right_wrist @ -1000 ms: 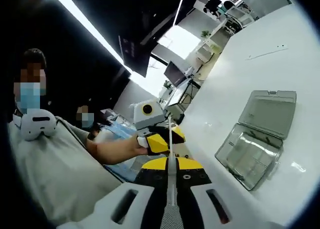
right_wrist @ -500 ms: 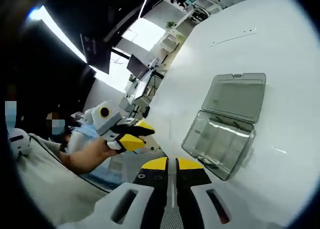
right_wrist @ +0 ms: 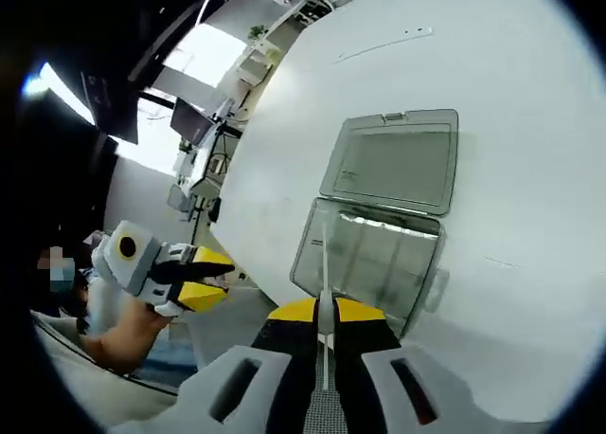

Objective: Insert the divider into the dual guide fixture by aligning both edges with the guide slots and pushing it downward to the bottom, including one-sided entry, uneven engagement, binding, and posture correction.

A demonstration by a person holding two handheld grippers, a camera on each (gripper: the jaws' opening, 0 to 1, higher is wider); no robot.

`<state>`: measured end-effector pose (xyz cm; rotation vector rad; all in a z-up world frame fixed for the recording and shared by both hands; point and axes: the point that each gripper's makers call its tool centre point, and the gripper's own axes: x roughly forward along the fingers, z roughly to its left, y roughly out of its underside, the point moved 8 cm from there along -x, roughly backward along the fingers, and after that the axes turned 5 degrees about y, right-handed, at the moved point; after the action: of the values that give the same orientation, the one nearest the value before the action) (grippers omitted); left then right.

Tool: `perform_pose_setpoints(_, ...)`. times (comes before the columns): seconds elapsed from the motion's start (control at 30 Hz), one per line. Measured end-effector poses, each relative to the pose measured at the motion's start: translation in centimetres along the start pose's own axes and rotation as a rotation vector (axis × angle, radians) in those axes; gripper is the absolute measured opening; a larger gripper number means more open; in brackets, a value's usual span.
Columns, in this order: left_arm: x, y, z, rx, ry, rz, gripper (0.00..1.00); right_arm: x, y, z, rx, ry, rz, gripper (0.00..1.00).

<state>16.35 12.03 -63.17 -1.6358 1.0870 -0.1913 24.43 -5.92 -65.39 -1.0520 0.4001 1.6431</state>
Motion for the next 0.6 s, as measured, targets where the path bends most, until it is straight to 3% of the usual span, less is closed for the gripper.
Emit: perform_pose_setpoints(0.6,-0.4,1.0,0.5,0.031,-0.048,0.007,0.11,2.4,-1.1,-1.2,0.112,0.134,0.101,0.00)
